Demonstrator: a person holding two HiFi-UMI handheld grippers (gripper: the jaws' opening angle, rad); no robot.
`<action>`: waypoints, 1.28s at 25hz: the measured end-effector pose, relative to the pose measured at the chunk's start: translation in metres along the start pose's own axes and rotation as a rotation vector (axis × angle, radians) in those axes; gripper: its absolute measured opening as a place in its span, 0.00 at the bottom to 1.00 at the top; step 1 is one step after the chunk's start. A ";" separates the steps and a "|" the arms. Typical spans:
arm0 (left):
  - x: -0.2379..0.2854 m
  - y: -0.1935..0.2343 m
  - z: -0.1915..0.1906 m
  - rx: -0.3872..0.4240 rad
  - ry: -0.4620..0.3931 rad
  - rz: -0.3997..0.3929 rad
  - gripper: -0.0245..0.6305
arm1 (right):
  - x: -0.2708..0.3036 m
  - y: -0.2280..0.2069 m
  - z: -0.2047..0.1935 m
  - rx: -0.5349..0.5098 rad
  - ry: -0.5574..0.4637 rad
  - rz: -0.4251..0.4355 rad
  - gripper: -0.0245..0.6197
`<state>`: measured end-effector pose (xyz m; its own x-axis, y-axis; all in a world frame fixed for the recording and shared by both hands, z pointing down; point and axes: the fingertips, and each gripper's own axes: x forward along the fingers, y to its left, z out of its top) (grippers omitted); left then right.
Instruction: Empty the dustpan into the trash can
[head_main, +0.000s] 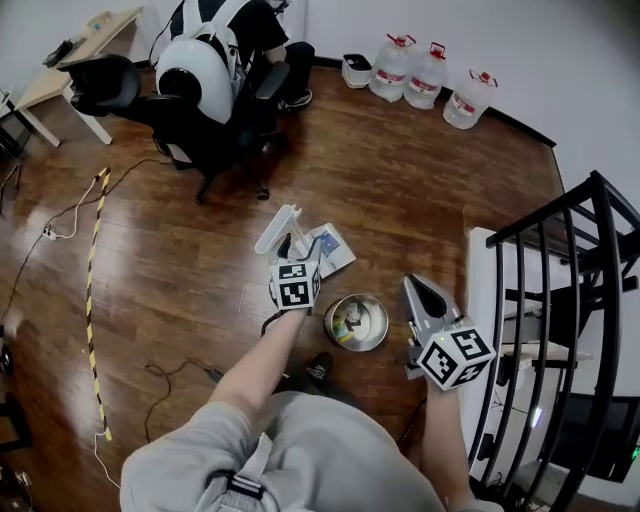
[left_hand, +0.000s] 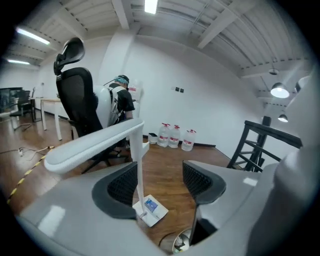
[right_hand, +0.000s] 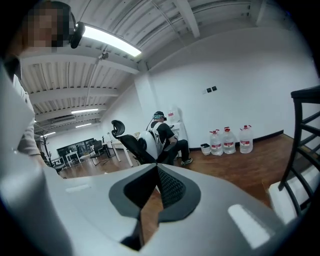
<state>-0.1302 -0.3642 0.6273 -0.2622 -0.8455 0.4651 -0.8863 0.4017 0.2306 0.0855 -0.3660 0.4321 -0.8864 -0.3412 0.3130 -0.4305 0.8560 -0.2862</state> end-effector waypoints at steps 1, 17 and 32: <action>0.008 0.007 -0.002 -0.023 -0.004 0.022 0.45 | 0.000 -0.006 -0.001 0.001 0.011 -0.006 0.04; 0.096 0.058 0.027 -0.025 -0.059 0.178 0.41 | -0.005 -0.068 -0.029 0.070 0.108 -0.100 0.04; 0.059 0.079 0.085 0.183 -0.119 0.116 0.23 | -0.007 -0.067 -0.033 0.096 0.080 -0.114 0.04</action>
<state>-0.2479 -0.4120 0.6005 -0.4000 -0.8373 0.3726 -0.8992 0.4373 0.0173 0.1264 -0.4080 0.4789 -0.8162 -0.3985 0.4184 -0.5451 0.7713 -0.3285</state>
